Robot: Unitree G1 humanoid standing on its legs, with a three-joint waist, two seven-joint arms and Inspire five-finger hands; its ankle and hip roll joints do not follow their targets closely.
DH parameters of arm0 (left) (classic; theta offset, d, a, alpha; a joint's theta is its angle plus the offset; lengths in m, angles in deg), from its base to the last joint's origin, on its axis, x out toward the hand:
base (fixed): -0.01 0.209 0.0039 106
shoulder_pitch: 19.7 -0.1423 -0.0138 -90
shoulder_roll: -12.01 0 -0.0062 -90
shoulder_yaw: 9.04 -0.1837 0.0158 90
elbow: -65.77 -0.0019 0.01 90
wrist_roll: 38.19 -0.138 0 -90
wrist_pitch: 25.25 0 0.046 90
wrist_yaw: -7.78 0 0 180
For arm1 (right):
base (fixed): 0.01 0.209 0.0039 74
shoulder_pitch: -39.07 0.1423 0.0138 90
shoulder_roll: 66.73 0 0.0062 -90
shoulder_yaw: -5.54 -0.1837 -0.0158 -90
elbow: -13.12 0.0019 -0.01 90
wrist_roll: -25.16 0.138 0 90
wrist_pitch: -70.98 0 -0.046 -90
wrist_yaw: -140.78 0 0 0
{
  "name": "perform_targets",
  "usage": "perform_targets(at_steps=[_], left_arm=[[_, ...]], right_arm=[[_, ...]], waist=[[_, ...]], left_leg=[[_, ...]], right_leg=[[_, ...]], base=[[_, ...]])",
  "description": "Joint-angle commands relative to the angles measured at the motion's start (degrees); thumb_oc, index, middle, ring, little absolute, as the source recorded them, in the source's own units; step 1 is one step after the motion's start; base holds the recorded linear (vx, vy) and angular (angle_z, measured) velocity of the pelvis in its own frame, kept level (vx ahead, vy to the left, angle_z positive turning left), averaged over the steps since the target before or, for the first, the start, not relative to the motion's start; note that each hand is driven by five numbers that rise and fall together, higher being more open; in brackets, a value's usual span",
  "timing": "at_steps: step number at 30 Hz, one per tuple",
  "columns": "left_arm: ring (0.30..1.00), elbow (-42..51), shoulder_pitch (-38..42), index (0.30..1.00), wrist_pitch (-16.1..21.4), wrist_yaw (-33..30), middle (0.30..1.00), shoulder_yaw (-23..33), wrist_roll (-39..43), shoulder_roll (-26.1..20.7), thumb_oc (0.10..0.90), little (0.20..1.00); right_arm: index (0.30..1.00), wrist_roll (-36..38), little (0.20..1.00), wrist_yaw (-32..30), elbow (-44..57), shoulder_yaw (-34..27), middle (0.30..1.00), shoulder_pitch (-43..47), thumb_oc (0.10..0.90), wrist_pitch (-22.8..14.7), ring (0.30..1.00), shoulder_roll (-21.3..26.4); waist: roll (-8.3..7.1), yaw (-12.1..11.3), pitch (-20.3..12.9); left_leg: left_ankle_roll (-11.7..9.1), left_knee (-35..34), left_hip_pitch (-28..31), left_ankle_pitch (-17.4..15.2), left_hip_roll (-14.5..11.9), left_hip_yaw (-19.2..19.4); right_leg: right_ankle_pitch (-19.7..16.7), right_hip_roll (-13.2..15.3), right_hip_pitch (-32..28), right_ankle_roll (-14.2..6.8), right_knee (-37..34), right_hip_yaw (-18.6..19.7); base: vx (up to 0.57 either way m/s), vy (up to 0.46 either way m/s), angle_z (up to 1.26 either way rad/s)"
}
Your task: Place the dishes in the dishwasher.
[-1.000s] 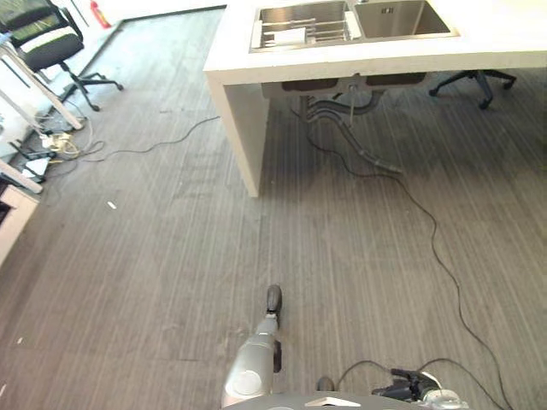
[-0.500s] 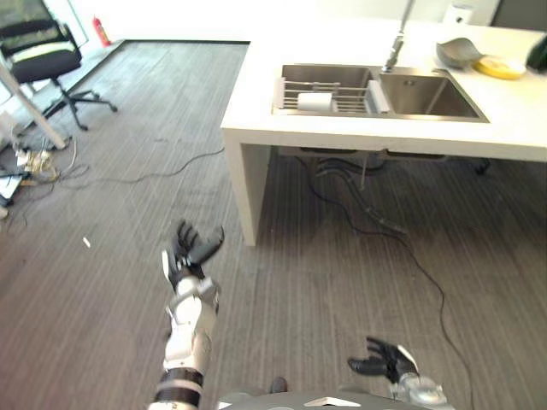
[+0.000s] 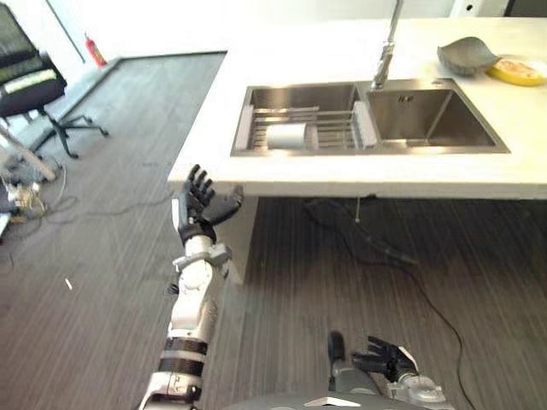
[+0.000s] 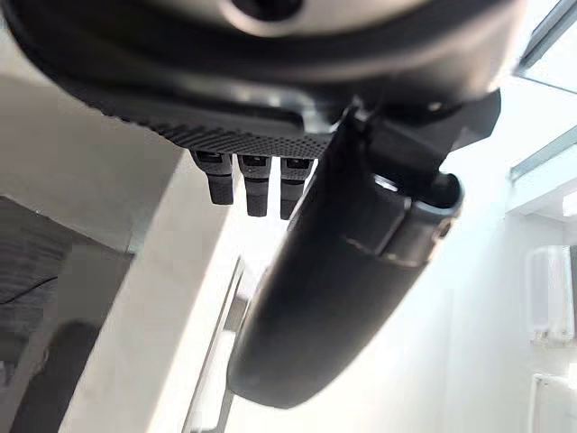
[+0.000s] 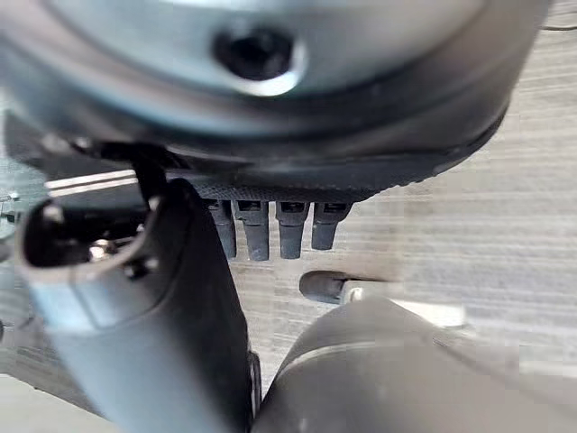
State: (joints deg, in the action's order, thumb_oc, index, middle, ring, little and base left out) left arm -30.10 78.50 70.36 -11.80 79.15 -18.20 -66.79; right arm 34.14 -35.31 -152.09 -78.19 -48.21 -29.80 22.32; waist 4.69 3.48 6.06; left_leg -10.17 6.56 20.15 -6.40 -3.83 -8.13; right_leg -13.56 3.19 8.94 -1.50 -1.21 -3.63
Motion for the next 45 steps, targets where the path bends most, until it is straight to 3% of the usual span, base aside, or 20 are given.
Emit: perform_targets(at_steps=[1, 2, 3, 4, 7, 9, 10, 11, 13, 17, 21, 24, 28, 30, 32, 34, 36, 38, 39, 45], left_arm=[[0.900, 10.92, 4.75, 0.900, 5.37, 0.10, 0.900, 2.54, -4.23, -6.29, 0.800, 0.900], [0.900, 10.92, 4.75, 0.900, 5.37, 0.10, 0.900, 2.54, -4.23, -6.29, 0.800, 0.900], [0.900, 12.08, 5.02, 0.900, 5.44, -0.48, 0.900, 2.96, -6.53, -7.97, 0.800, 0.900], [0.900, 18.92, 5.17, 0.900, 7.07, -4.18, 0.900, 3.87, -20.40, -13.36, 0.800, 0.900], [0.900, 20.32, 4.56, 0.900, 6.66, -3.98, 0.900, 4.67, -25.36, -15.88, 0.800, 0.900], [0.900, 22.82, 4.41, 0.900, 5.98, -2.60, 0.900, 4.50, -28.55, -18.70, 0.800, 0.900], [0.900, 22.43, 3.73, 0.900, 3.93, -0.29, 0.900, 3.80, -29.80, -19.96, 0.800, 0.900], [0.900, 22.43, 3.73, 0.900, 3.93, -0.29, 0.900, 3.80, -29.80, -19.96, 0.800, 0.900], [0.900, 23.12, 1.60, 0.900, 2.55, 3.75, 0.900, 2.83, -31.52, -21.30, 0.800, 0.900], [0.900, 25.22, -3.18, 0.900, 3.07, 7.40, 0.900, 3.92, -30.59, -21.57, 0.800, 0.900], [0.900, 24.46, -1.68, 0.900, 0.81, 11.75, 0.900, 2.38, -33.26, -25.60, 0.800, 0.900], [0.900, 24.59, 0.88, 0.900, -0.04, 14.72, 0.900, 0.31, -34.57, -27.73, 0.800, 0.900], [0.900, 23.50, 2.75, 0.900, 0.35, 14.88, 0.900, -1.48, -34.84, -26.69, 0.800, 0.900], [0.900, 20.36, 6.38, 0.900, -1.06, 16.13, 0.900, -3.68, -35.42, -27.43, 0.800, 0.900], [0.900, 16.22, 13.27, 0.900, -5.02, 24.07, 0.900, -8.35, -34.79, -30.00, 0.800, 0.900], [0.900, 16.15, 13.38, 0.900, -5.01, 24.07, 0.900, -8.41, -34.77, -30.00, 0.800, 0.900], [0.900, 13.92, 16.53, 0.900, -6.49, 28.39, 0.900, -11.49, -35.08, -33.95, 0.800, 0.900], [0.900, 12.33, 18.21, 0.900, -6.53, 29.73, 0.900, -13.47, -34.63, -35.03, 0.800, 0.900], [0.900, 9.54, 23.30, 0.900, -6.87, 33.30, 0.900, -19.04, -33.85, -37.77, 0.800, 0.900], [0.900, 2.34, 29.75, 0.900, -8.40, 36.07, 0.900, -26.14, -32.91, -38.27, 0.800, 0.900]], right_arm=[[0.900, -0.40, 0.900, -0.47, -2.44, 1.87, 0.900, -5.39, 0.800, 0.52, 0.900, 1.73], [0.900, -0.40, 0.900, -0.47, -2.44, 1.87, 0.900, -5.39, 0.800, 0.52, 0.900, 1.73], [0.900, 0.16, 0.900, -0.68, -2.06, 1.83, 0.900, -5.05, 0.800, 0.31, 0.900, 2.43], [0.900, 1.54, 0.900, -0.83, -1.54, 1.64, 0.900, -4.46, 0.800, -0.19, 0.900, 3.47], [0.900, 1.60, 0.900, -0.44, -1.16, 1.60, 0.900, -4.46, 0.800, -0.50, 0.900, 4.00], [0.900, 1.90, 0.900, -0.76, -1.05, 1.88, 0.900, -3.91, 0.800, -1.02, 0.900, 4.42], [0.900, 2.08, 0.900, -0.60, -1.35, 2.04, 0.900, -3.37, 0.800, -1.20, 0.900, 4.60], [0.900, 2.08, 0.900, -0.60, -1.35, 2.04, 0.900, -3.37, 0.800, -1.20, 0.900, 4.60], [0.900, 2.50, 0.900, 0.99, -1.64, 2.26, 0.900, -3.41, 0.800, -0.88, 0.900, 4.35], [0.900, 1.18, 0.900, 2.12, -1.23, 2.46, 0.900, -5.66, 0.800, -0.57, 0.900, 2.59], [0.900, 1.44, 0.900, 3.99, -2.16, 1.82, 0.900, -7.65, 0.800, 0.24, 0.900, 0.48], [0.900, 0.14, 0.900, 4.67, -3.17, 2.69, 0.900, -7.88, 0.800, 0.58, 0.900, -0.06], [0.900, 0.09, 0.900, 4.52, -3.67, 2.81, 0.900, -7.74, 0.800, 0.61, 0.900, -0.24], [0.900, 0.34, 0.900, 4.28, -3.78, 2.35, 0.900, -7.50, 0.800, 0.59, 0.900, 0.29], [0.900, -0.04, 0.900, 4.86, -2.86, 2.73, 0.900, -6.90, 0.800, 0.32, 0.900, 1.08], [0.900, -0.05, 0.900, 4.86, -2.85, 2.68, 0.900, -6.89, 0.800, 0.32, 0.900, 1.06], [0.900, 0.51, 0.900, 5.20, -1.56, 2.75, 0.900, -6.20, 0.800, 1.26, 0.900, 1.59], [0.900, 0.54, 0.900, 5.10, -1.19, 2.84, 0.900, -6.41, 0.800, 1.30, 0.900, 1.62], [0.900, 0.96, 0.900, 4.92, -0.33, 3.17, 0.900, -6.57, 0.800, 1.77, 0.900, 1.78], [0.900, 1.83, 0.900, 3.86, 0.81, 3.70, 0.900, -7.97, 0.800, 2.26, 0.900, 0.81]], waist=[[-1.53, 0.10, -0.86], [-1.53, 0.10, -0.86], [-2.07, -0.18, -0.30], [-4.01, -2.11, 2.44], [-4.67, -2.61, 2.96], [-4.70, -3.91, 3.72], [-3.66, -4.51, 3.61], [-3.66, -4.51, 3.61], [-2.59, -5.69, 3.17], [-2.42, -4.99, 1.89], [-3.06, -4.12, -0.94], [-3.24, -3.54, -1.64], [-3.51, -3.17, -1.85], [-3.46, -2.65, -2.14], [-3.41, -2.35, -2.66], [-3.41, -2.42, -2.62], [-3.53, -2.34, -3.03], [-3.57, -2.31, -3.11], [-3.71, -2.29, -3.21], [-3.64, -1.79, -3.38]], left_leg=[[2.06, 0.04, -7.26, 2.51, -0.55, 1.74], [2.06, 0.04, -7.26, 2.51, -0.55, 1.74], [0.49, 5.68, -9.66, 6.65, 0.06, 1.76], [-2.24, 22.29, -16.92, 11.01, 2.17, 1.77], [-1.91, 25.54, -18.50, 10.35, 3.05, 2.63], [-0.87, 23.25, -23.79, 9.77, 3.45, 5.75], [0.64, 16.97, -26.26, 8.54, 2.83, 8.90], [0.64, 16.97, -26.26, 8.54, 2.83, 8.90], [3.58, 4.90, -24.25, 6.38, 5.58, 8.74], [5.88, -2.21, -17.62, 3.96, 6.31, 6.49], [6.41, -11.56, -14.12, 6.24, 5.47, 6.19], [5.97, -11.56, -14.73, 6.32, 5.00, 6.13], [5.67, -11.56, -14.46, 6.13, 4.61, 6.20], [5.75, -11.56, -14.29, 6.18, 4.52, 6.32], [6.09, -11.56, -13.28, 5.51, 4.59, 6.50], [6.09, -11.56, -13.25, 5.49, 4.58, 6.53], [6.33, -11.56, -12.87, 5.17, 4.56, 6.50], [6.37, -11.56, -12.71, 5.11, 4.51, 6.69], [6.48, -11.56, -12.39, 5.09, 4.46, 6.75], [6.65, -11.56, -11.70, 4.89, 4.57, 6.85]], right_leg=[[5.52, 1.72, -4.73, -6.77, -3.79, 1.54], [5.52, 1.72, -4.73, -6.77, -3.79, 1.54], [5.98, 1.93, -5.96, -6.01, -3.79, 1.43], [8.23, 2.61, -9.80, -4.09, -3.79, 1.59], [8.89, 3.02, -10.80, -3.72, -3.79, 2.03], [9.78, 3.03, -12.36, -3.45, -3.79, 2.24], [10.78, 2.19, -13.28, -3.37, -3.79, 2.10], [10.78, 2.19, -13.28, -3.37, -3.79, 2.10], [12.04, 0.21, -14.49, -3.56, -3.79, 3.17], [12.61, -0.28, -15.52, -3.76, -3.79, 2.74], [11.86, -1.09, -15.37, -3.96, -3.79, 2.13], [12.72, -1.53, -15.14, -3.62, -3.79, 1.56], [13.41, -1.40, -15.31, -3.73, -3.79, 0.92], [13.34, -1.49, -15.65, -3.85, -3.79, 1.05], [13.64, -1.45, -16.43, -3.98, -3.79, 1.45], [13.65, -1.46, -16.46, -3.98, -3.79, 1.48], [13.96, -1.65, -16.63, -4.06, -3.79, 2.01], [14.02, -1.77, -16.68, -4.12, -3.79, 2.27], [14.11, -2.01, -17.06, -4.21, -3.79, 2.68], [14.44, -2.42, -17.45, -4.29, -3.79, 3.03]], base=[[0.15, -0.143, -0.02], [0.02, -0.085, -0.11], [0.26, -0.357, -0.21], [0.26, -0.353, -0.15], [0.19, -0.178, 0.00], [0.22, -0.080, -0.14], [0.22, -0.042, -0.07], [0.31, -0.009, 0.03], [0.28, 0.020, 0.11], [0.13, 0.019, -0.52], [0.10, -0.004, -0.01], [0.02, 0.035, 0.17], [0.02, 0.024, 0.07], [0.06, 0.027, -0.11], [0.10, 0.033, -0.15], [0.04, 0.013, -0.16], [0.04, -0.002, -0.19], [0.04, -0.010, -0.08], [0.04, -0.019, -0.06], [0.02, -0.013, -0.06]])
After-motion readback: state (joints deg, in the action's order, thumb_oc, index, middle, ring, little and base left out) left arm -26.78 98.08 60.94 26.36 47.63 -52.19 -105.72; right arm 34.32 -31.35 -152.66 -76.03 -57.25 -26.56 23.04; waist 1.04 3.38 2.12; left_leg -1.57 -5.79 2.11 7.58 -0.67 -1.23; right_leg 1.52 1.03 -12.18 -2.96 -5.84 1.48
